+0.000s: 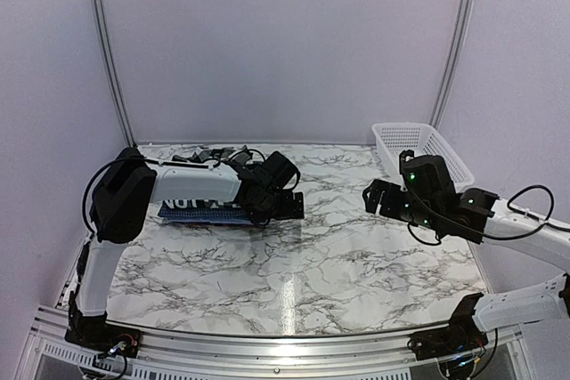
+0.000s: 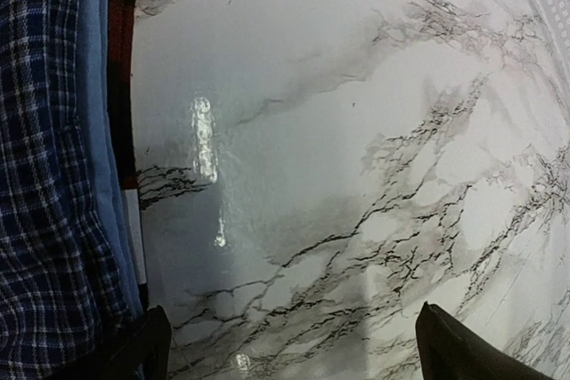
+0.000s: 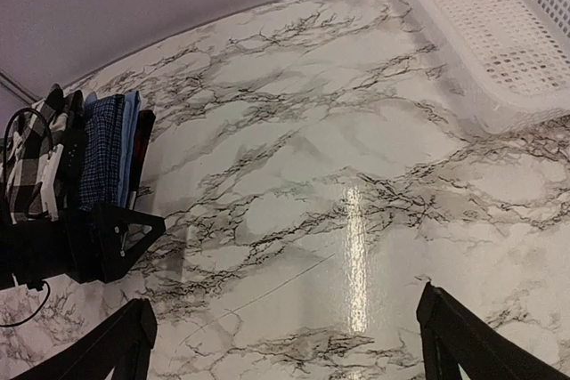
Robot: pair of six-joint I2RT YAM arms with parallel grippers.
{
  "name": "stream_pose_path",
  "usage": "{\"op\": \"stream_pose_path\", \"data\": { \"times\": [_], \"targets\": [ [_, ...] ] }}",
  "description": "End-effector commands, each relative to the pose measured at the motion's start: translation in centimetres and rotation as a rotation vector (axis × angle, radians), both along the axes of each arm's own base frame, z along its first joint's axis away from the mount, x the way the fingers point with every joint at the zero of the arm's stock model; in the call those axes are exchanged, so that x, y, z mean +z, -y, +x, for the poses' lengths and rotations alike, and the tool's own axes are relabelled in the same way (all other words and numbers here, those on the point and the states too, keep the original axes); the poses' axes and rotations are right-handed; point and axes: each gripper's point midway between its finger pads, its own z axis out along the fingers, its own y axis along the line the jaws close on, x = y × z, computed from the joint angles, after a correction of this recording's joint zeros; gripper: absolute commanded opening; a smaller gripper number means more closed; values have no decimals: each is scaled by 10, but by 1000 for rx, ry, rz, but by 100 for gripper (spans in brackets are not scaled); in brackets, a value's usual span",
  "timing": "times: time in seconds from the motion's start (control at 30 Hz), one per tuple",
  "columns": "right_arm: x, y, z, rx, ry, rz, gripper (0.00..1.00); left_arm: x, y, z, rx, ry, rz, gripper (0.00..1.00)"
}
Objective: Fold and stack the long sleeve shirts
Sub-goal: Move the square-folded shirt to the corner of the board.
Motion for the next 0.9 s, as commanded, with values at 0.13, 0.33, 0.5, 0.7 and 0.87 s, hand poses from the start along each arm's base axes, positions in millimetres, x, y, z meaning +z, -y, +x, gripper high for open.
{"op": "stream_pose_path", "data": {
  "times": [0.13,0.33,0.5,0.7,0.87],
  "targets": [
    [2,4,4,-29,13,12,99,-26,-44,13,53,-49,42,99],
    [-4,1,5,-21,3,11,98,-31,-74,25,64,-62,66,99],
    [-7,-2,4,-10,-3,14,99,-33,-111,50,115,-66,78,99],
    [-8,-1,3,-4,-12,6,99,-25,-148,84,130,-47,73,99],
    [-11,-1,1,-3,-19,10,99,-21,-181,112,144,-40,70,99]
  ]
}}
